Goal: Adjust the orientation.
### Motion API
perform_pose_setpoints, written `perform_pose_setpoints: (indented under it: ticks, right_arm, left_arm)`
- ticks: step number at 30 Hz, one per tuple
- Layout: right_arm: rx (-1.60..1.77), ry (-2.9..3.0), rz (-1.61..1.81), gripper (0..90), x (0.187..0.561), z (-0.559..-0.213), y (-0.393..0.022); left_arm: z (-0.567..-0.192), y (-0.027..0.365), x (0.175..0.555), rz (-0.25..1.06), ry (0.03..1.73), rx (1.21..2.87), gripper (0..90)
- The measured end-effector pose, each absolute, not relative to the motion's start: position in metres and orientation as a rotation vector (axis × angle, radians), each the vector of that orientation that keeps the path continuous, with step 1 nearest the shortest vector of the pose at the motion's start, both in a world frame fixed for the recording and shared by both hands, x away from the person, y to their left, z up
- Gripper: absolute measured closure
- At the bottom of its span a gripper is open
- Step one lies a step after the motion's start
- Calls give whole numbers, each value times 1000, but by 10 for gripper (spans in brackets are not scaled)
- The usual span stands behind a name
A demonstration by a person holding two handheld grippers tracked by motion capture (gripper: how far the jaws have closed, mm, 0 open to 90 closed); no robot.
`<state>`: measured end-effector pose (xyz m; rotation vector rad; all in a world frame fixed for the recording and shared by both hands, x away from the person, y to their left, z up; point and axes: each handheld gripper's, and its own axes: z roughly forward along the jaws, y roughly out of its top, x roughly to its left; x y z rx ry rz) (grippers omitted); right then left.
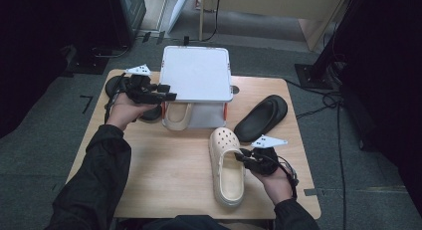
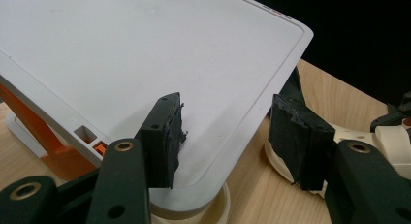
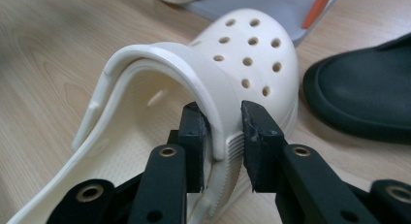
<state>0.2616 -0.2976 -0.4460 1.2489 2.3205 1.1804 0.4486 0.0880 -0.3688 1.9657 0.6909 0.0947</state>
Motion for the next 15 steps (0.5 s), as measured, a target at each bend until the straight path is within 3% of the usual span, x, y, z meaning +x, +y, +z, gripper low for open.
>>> perform_pose_setpoints:
  ticks: [15]
  right_arm:
    - [1208, 2240, 1278, 796, 262, -432, -291]
  left_arm:
    - [-369, 88, 449, 93, 688, 1965, 460]
